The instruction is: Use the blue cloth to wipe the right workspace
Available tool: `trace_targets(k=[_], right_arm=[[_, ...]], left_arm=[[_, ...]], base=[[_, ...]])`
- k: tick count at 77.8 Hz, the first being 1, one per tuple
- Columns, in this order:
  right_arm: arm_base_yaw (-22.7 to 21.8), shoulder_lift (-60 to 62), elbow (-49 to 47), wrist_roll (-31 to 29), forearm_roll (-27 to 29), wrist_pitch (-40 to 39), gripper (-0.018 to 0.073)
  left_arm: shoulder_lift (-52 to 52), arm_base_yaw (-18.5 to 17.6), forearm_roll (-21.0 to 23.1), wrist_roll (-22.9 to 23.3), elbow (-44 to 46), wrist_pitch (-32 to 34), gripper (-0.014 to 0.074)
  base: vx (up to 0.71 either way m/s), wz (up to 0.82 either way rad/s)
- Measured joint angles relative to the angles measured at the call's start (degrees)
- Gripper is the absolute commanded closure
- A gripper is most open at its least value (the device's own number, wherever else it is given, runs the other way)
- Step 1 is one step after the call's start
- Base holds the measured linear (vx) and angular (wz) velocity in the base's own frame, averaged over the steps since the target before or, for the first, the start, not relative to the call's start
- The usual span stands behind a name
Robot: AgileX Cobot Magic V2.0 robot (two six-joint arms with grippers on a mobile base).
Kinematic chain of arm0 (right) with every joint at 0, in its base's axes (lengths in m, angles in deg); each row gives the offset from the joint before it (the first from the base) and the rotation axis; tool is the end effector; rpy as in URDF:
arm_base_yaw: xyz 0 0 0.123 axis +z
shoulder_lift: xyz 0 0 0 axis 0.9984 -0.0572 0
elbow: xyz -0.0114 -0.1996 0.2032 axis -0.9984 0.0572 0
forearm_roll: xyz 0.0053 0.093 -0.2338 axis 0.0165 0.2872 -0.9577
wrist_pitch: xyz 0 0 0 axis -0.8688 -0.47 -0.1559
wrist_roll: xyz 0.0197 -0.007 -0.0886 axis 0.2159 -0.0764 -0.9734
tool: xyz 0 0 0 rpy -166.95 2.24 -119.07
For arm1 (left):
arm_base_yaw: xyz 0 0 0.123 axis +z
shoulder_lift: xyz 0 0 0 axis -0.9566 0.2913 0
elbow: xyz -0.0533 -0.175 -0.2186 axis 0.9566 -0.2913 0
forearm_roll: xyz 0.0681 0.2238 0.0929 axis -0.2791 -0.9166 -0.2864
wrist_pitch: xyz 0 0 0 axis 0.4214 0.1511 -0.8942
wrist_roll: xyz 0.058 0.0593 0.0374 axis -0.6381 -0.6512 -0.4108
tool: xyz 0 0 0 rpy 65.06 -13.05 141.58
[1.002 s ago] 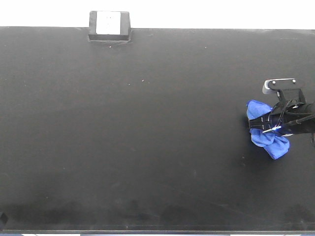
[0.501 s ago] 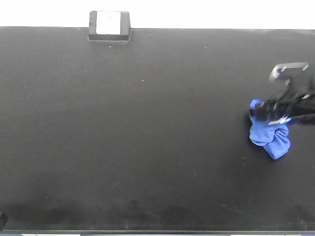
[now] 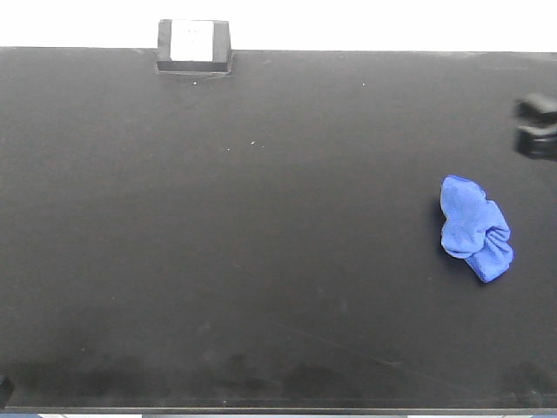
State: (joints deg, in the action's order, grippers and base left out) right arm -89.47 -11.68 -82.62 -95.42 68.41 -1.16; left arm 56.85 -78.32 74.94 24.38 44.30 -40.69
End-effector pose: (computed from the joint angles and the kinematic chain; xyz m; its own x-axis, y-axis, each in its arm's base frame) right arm 0.1802 0.0119 0.3420 -0.3456 -0.0688 -0.9359 -0.1943 0.9809 -0.0004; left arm 0.0547 -0.0072 0.1810 -0.1771 -0.0641 -0.9821 0.1023 0.9913 -0.0831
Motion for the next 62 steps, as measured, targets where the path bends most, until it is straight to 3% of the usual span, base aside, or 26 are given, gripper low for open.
trace_targets(k=[2, 28, 62], right_arm=[[0.00, 1.49, 0.00, 0.33, 0.00, 0.62, 0.0574], [0.00, 11.52, 0.00, 0.76, 0.00, 8.44, 0.0567], [0.00, 12.96, 0.00, 0.77, -0.06, 10.25, 0.0567]], left_arm=[[0.00, 0.00, 0.00, 0.00, 0.00, 0.00, 0.0603], [0.00, 0.00, 0.00, 0.00, 0.00, 0.00, 0.0603], [0.00, 0.00, 0.00, 0.00, 0.00, 0.00, 0.0603]], base=[[0.00, 0.00], [0.00, 0.00], [0.00, 0.00]])
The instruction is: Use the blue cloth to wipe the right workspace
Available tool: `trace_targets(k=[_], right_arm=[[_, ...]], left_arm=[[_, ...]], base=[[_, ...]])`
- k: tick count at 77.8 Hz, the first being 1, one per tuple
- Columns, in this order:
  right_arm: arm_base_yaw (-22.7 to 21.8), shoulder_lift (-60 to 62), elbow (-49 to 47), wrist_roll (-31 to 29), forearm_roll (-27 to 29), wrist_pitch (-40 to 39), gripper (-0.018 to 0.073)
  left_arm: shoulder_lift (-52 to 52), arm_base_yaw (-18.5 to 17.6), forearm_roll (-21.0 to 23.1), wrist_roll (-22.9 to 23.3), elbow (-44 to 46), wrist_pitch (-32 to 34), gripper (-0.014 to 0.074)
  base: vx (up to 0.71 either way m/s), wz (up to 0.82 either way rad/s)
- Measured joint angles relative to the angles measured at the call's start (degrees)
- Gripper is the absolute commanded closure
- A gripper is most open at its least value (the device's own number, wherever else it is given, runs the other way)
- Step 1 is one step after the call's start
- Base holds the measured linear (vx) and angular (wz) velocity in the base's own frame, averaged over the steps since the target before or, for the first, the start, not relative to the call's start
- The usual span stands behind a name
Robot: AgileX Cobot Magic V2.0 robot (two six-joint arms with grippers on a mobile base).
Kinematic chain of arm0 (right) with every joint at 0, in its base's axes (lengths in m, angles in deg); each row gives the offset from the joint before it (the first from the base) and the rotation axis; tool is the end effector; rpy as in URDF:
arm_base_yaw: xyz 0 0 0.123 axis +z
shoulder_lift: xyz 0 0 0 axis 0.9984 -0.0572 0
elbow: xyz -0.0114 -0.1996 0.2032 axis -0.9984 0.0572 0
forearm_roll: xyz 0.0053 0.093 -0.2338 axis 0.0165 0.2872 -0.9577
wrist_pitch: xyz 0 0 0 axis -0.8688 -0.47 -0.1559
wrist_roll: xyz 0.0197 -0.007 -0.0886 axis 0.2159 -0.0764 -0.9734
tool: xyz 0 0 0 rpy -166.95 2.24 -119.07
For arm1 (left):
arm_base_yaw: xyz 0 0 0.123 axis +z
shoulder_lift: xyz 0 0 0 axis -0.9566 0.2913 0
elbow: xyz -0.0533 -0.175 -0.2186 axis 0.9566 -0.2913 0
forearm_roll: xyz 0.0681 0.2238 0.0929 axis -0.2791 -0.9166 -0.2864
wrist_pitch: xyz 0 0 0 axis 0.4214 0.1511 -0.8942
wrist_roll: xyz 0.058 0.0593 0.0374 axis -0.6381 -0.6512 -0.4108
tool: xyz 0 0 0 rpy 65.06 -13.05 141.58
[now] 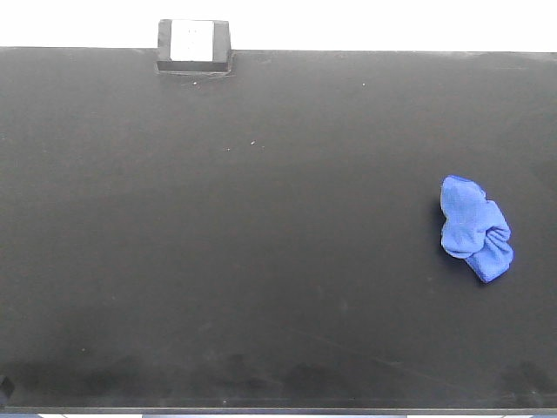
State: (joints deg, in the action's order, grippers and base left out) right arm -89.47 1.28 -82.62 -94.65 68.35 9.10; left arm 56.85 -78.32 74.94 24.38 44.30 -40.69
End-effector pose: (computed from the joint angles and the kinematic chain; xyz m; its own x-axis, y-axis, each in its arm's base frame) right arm 0.1216 0.0231 0.3638 -0.2643 -0.0992 -0.9593 -0.2901 0.9568 -0.0190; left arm 0.0547 -0.0072 0.1810 -0.1771 -0.0641 -0.9821 0.1023 0.9913 -0.0831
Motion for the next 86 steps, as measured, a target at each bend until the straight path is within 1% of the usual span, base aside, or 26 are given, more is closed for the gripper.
trace_targets(k=[11, 16, 18, 21, 23, 28, 31, 33, 36, 39, 43, 51, 68, 75, 86], right_arm=[[0.00, 0.00, 0.15, 0.00, -0.58, -0.30, 0.0567], [0.00, 0.61, 0.95, 2.71, -3.33, -1.01, 0.0567], [0.00, 1.04, 1.68, 4.84, -4.74, -1.45, 0.0567], [0.00, 1.85, 3.21, 8.38, -8.43, -2.67, 0.0567], [0.00, 2.50, 4.51, 12.64, -11.38, -4.06, 0.0567], [0.00, 4.27, 8.07, 20.14, -19.54, -6.72, 0.0567], [0.00, 5.72, 10.80, 26.53, -23.39, -9.48, 0.0567], [0.00, 6.79, 12.25, 29.00, -26.14, -10.75, 0.0567], [0.00, 8.30, 15.18, 33.15, -29.38, -13.24, 0.0567], [0.00, 10.30, 18.11, 35.89, -31.43, -15.50, 0.0567], [0.00, 12.91, 21.61, 37.68, -32.56, -17.49, 0.0567], [0.00, 19.35, 28.91, 38.49, -32.83, -20.45, 0.0567], [0.00, 34.48, 41.94, 38.68, -32.84, -20.84, 0.0567], [0.00, 36.70, 43.55, 38.78, -32.56, -21.02, 0.0567], [0.00, 36.85, 43.70, 38.78, -32.10, -21.24, 0.0567]], left_arm=[[0.00, 0.00, 0.00, 0.00, 0.00, 0.00, 0.0603], [0.00, 0.00, 0.00, 0.00, 0.00, 0.00, 0.0603], [0.00, 0.00, 0.00, 0.00, 0.00, 0.00, 0.0603], [0.00, 0.00, 0.00, 0.00, 0.00, 0.00, 0.0603], [0.00, 0.00, 0.00, 0.00, 0.00, 0.00, 0.0603], [0.00, 0.00, 0.00, 0.00, 0.00, 0.00, 0.0603], [0.00, 0.00, 0.00, 0.00, 0.00, 0.00, 0.0603], [0.00, 0.00, 0.00, 0.00, 0.00, 0.00, 0.0603], [0.00, 0.00, 0.00, 0.00, 0.00, 0.00, 0.0603], [0.00, 0.00, 0.00, 0.00, 0.00, 0.00, 0.0603], [0.00, 0.00, 0.00, 0.00, 0.00, 0.00, 0.0603], [0.00, 0.00, 0.00, 0.00, 0.00, 0.00, 0.0603], [0.00, 0.00, 0.00, 0.00, 0.00, 0.00, 0.0603], [0.00, 0.00, 0.00, 0.00, 0.00, 0.07, 0.0603], [0.00, 0.00, 0.00, 0.00, 0.00, -0.06, 0.0603]], base=[[0.00, 0.00], [0.00, 0.00], [0.00, 0.00], [0.00, 0.00], [0.00, 0.00], [0.00, 0.00], [0.00, 0.00], [0.00, 0.00], [0.00, 0.00], [0.00, 0.00], [0.00, 0.00], [0.00, 0.00], [0.00, 0.00], [0.00, 0.00], [0.00, 0.00]])
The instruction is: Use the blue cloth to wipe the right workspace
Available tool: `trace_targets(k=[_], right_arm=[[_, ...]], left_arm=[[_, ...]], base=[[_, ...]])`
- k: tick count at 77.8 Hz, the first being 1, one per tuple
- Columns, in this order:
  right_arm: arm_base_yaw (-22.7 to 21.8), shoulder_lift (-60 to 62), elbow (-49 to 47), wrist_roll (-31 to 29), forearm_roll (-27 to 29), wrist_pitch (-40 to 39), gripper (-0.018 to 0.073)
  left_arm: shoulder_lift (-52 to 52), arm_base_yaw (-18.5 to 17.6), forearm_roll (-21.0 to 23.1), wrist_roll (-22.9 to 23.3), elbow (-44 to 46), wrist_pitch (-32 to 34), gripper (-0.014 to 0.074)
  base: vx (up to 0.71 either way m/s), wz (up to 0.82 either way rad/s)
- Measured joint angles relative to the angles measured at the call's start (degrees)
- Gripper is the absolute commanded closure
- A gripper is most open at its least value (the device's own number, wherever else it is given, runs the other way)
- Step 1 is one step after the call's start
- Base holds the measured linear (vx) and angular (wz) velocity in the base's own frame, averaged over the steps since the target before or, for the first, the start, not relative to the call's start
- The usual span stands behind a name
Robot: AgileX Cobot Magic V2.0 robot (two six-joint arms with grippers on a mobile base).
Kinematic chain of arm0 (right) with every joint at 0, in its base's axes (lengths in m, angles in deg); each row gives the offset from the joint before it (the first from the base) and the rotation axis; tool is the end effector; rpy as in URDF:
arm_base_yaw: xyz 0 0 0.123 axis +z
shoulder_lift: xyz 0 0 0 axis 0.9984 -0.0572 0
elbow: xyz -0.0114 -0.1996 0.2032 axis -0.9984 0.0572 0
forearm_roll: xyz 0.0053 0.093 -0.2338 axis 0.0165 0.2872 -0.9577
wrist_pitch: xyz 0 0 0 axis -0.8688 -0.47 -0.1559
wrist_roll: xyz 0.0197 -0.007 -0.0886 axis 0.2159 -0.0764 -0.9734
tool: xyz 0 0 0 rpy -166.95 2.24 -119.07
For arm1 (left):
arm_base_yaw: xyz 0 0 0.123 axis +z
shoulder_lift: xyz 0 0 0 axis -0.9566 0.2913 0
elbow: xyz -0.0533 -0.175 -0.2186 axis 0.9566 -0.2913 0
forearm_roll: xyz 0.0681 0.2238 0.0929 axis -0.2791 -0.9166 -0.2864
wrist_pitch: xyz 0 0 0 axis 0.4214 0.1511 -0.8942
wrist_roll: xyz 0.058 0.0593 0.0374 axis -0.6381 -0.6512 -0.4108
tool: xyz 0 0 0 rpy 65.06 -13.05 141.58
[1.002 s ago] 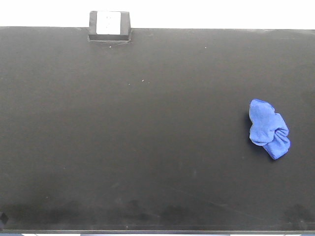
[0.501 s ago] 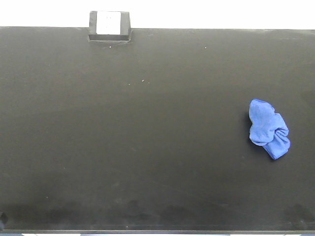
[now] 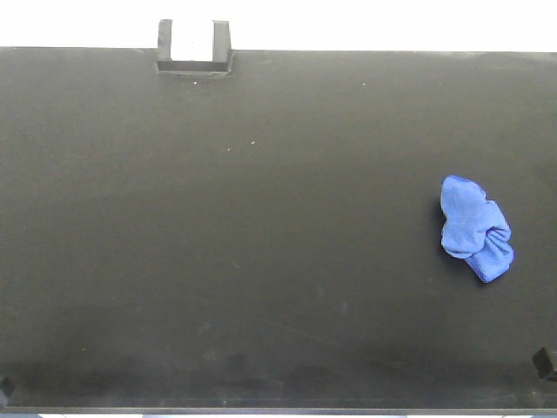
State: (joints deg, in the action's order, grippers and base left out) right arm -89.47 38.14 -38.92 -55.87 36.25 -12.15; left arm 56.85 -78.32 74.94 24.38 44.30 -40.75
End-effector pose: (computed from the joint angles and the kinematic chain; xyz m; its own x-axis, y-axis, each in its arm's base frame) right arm 0.0561 -0.0016 0.1850 -0.1359 0.0845 -0.9871 0.0465 0.9958 0.0789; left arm 0.0547 -0.0072 0.1809 -0.1781 -0.0640 -0.9819 0.1023 0.9913 -0.0831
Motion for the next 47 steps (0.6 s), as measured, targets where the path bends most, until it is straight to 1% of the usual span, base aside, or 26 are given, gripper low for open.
trace_targets(k=[47], right_arm=[[0.00, 0.00, 0.00, 0.02, 0.20, 0.00, 0.0567]], left_arm=[[0.00, 0.00, 0.00, 0.00, 0.00, 0.00, 0.0603]], base=[[0.00, 0.00]])
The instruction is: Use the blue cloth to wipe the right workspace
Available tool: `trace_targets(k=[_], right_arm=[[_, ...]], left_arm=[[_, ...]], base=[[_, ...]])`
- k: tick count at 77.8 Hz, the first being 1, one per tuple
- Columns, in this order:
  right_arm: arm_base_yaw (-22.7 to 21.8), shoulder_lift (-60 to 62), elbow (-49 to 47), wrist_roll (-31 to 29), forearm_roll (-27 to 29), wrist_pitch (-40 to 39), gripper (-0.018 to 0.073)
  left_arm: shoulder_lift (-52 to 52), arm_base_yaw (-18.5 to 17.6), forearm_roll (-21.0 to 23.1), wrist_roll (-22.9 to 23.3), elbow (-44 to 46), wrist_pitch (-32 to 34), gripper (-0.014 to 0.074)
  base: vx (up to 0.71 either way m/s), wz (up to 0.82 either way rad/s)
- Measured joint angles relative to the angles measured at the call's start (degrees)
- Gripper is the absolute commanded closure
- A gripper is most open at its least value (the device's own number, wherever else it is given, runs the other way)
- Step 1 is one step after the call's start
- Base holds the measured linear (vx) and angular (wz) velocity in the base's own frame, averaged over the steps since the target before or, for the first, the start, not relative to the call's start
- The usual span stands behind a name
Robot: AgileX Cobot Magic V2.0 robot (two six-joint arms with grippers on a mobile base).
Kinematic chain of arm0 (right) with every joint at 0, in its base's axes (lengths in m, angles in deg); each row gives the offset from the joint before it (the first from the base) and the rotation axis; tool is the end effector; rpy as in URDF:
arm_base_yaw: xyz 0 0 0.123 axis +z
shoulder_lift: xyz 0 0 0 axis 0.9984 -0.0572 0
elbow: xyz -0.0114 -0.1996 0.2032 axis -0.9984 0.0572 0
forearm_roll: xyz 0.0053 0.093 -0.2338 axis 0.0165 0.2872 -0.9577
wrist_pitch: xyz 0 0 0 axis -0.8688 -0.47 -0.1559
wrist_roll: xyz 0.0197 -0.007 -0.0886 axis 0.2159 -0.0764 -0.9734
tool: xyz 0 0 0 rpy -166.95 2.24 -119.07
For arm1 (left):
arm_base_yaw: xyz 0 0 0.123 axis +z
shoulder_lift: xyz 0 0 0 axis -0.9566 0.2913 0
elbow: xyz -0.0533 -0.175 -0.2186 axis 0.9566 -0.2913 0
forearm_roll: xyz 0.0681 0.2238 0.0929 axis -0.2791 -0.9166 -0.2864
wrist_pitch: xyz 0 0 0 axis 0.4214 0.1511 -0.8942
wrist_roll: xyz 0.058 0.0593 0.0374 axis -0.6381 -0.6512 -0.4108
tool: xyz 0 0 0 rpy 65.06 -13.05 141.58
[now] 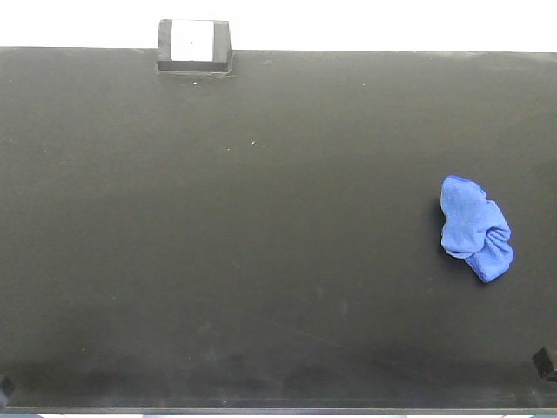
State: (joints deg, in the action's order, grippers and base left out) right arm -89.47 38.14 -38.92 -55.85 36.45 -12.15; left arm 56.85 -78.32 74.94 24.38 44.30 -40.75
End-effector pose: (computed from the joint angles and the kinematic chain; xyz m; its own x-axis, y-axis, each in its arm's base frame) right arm 0.0561 -0.0015 0.1850 -0.1357 0.0883 -0.9868 0.0463 0.9955 0.0827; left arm 0.0547 -0.0072 0.1809 -0.1781 -0.0640 -0.9819 0.1023 0.9913 -0.0831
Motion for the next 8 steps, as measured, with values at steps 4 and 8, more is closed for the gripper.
trace_targets(k=[4, 8], right_arm=[[0.00, 0.00, 0.00, 0.00, 0.00, 0.00, 0.0567], [0.00, 0.00, 0.00, 0.00, 0.00, 0.00, 0.0567]], left_arm=[[0.00, 0.00, 0.00, 0.00, 0.00, 0.00, 0.0603], [0.00, 0.00, 0.00, 0.00, 0.00, 0.00, 0.0603]], base=[[0.00, 0.00], [0.00, 0.00]])
